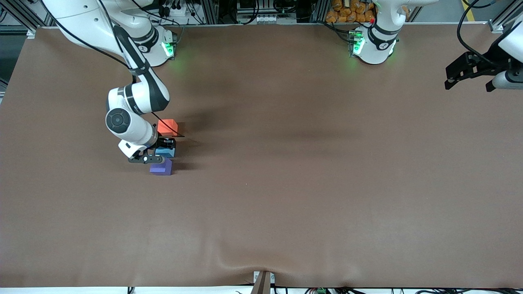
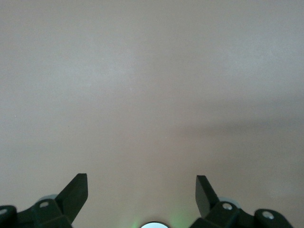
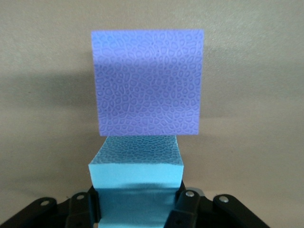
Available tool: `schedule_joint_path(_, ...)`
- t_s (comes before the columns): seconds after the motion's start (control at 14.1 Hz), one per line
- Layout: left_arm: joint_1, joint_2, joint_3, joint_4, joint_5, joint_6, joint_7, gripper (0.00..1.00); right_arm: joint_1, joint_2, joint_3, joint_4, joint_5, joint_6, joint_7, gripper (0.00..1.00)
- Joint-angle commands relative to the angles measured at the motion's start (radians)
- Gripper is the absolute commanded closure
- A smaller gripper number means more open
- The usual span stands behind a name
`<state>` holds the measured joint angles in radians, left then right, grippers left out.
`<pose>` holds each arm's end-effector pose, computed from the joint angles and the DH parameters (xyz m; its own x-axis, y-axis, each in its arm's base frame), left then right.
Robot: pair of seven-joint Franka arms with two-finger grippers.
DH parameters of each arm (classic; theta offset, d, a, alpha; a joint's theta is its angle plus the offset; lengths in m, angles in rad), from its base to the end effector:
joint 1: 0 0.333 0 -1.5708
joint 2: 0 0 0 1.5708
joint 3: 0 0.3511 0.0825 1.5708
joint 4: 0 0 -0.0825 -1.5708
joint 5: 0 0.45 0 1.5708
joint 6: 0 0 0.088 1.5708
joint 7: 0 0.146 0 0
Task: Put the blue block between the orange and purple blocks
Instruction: 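Lower the blue block between orange and purple blocks, open the right gripper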
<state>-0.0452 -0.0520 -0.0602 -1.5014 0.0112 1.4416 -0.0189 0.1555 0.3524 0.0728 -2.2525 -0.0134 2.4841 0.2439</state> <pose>0.5845 -0.0611 0.6776 0.9964 -0.0848 -0.0076 -0.0850 -0.9963 -0.0144 0.5543 0.1310 0.1345 0.9927 -0.0081 -0.1203 -0.0068 -0.9999 0.0111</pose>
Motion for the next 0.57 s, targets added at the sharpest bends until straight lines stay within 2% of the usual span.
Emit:
schedule_joint_path(0.0, 0.01, -0.006, -0.009, -0.006, -0.014, -0.017, -0.012, 0.0, -0.002, 0.002, 0.001, -0.026, -0.002, 0.042, -0.008, 1.0)
schedule_joint_path(0.21, 0.008, -0.003, -0.009, -0.008, -0.01, -0.015, -0.021, 0.0, -0.005, 0.008, 0.001, -0.025, -0.002, 0.038, -0.009, 1.0)
schedule_joint_path(0.35, 0.01, 0.001, -0.009, -0.003, -0.013, -0.013, -0.026, 0.0, -0.01, 0.01, 0.001, -0.021, -0.002, 0.033, -0.009, 0.01)
schedule_joint_path(0.49, 0.011, -0.008, -0.007, -0.002, -0.01, -0.017, -0.009, 0.0, -0.011, 0.0, 0.002, -0.01, 0.0, 0.012, -0.005, 0.0)
